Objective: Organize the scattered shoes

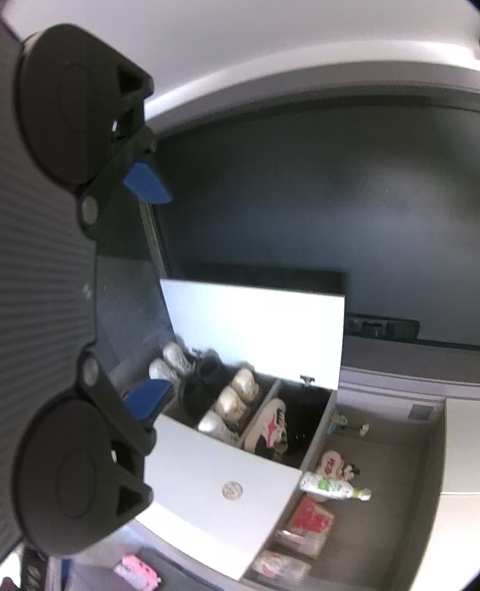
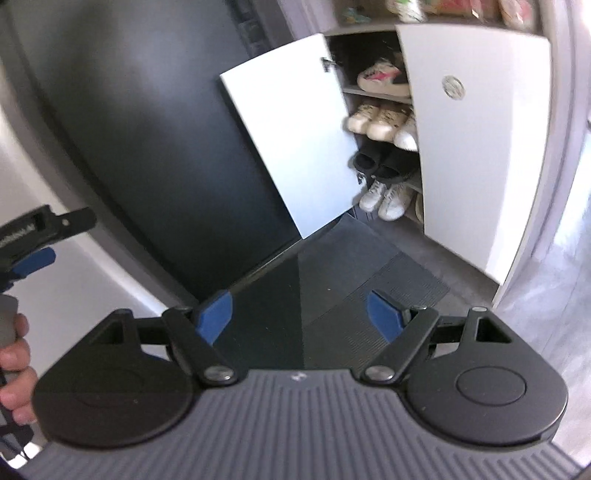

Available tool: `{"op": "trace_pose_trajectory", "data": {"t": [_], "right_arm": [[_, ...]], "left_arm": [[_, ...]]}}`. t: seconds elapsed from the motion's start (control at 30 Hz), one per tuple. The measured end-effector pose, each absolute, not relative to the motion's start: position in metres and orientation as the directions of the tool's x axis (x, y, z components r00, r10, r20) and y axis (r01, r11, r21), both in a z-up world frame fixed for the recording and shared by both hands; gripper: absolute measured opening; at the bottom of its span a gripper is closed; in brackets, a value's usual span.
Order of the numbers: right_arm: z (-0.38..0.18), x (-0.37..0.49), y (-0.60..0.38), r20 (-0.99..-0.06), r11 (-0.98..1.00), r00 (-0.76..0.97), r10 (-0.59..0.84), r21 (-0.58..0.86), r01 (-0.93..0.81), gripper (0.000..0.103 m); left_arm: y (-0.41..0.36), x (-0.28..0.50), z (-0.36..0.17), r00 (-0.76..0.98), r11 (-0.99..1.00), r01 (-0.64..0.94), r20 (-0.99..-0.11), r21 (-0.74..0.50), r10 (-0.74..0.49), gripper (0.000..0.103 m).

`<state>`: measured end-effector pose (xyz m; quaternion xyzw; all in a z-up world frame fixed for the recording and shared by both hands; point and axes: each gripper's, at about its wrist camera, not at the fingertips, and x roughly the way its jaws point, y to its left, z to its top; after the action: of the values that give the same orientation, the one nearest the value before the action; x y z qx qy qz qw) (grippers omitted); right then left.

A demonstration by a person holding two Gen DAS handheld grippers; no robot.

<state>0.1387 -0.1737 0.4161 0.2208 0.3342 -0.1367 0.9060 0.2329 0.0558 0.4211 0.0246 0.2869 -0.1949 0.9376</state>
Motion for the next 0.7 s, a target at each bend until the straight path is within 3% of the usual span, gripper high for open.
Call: {"op": "trace_pose_trajectory", "data": {"t": [0.17,0.23,0.4,0.6,0.7], "right_arm": [[0.389,0.162,-0.203,-0.686,0.924,0.727,0.003,0.279,0.26,0.083],[0.369,0.17,-0.212,-0.694,0.944,0.717,0.062,0.275,0.185,0.083],[0.258,0.195,-0.237,-0.72,0.979,0.679,0.144,0.202,0.007,0.083],[0.094,0.227,-0.248,-0.68,0.988,0.718,0.146,0.142,-0.066,0.083],[0.042,0.244,-0.25,-0.659,0.984,0.736,0.158,0.169,-0.06,0.083]], "left_arm": [[0.041,0.231,0.367,0.772,0.966,0.253,-0.592,-0.048,-0.232,0.103],[0.039,0.231,0.323,0.784,0.974,0.226,-0.589,-0.029,-0.199,0.103],[0.035,0.232,0.21,0.809,0.987,0.16,-0.576,0.019,-0.12,0.103],[0.029,0.232,0.074,0.831,0.994,0.079,-0.556,0.074,-0.025,0.103],[0.027,0.232,0.007,0.839,0.994,0.038,-0.543,0.101,0.023,0.103]]}}
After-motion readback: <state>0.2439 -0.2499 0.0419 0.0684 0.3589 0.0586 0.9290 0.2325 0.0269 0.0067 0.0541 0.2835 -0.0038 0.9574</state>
